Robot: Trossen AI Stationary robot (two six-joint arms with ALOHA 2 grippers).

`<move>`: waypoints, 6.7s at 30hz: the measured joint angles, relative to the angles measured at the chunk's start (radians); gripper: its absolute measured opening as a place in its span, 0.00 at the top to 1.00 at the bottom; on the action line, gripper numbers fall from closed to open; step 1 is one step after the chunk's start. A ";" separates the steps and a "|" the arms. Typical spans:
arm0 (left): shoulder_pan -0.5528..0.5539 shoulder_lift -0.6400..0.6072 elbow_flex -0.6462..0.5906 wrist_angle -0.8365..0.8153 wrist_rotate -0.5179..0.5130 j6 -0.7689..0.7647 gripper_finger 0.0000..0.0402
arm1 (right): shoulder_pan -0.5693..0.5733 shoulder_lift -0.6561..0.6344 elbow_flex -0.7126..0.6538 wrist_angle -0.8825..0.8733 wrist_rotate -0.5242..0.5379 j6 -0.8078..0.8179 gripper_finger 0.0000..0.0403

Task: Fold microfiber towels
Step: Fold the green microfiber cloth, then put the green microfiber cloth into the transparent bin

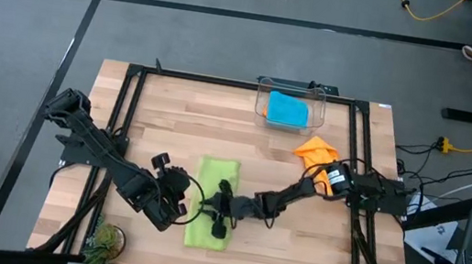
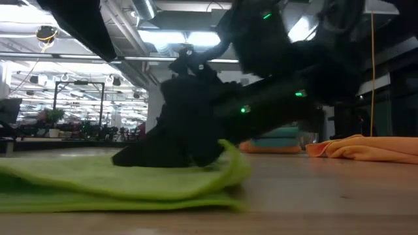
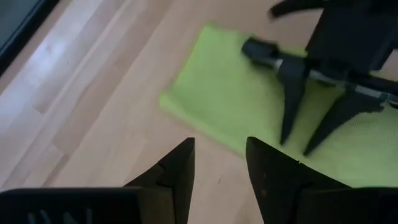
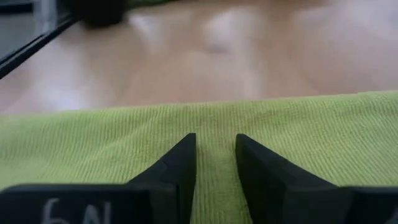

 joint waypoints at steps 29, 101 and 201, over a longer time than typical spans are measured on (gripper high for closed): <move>-0.129 0.055 0.000 0.570 0.131 0.229 0.66 | 0.066 -0.415 0.059 -0.957 -0.420 -0.178 0.71; -0.110 0.434 0.001 0.738 0.267 0.418 0.99 | 0.169 -0.257 0.058 -0.877 -0.144 -0.020 0.98; -0.137 0.405 0.360 -0.546 0.083 -0.333 0.55 | 0.086 -0.147 0.112 -0.285 -0.185 -0.126 0.65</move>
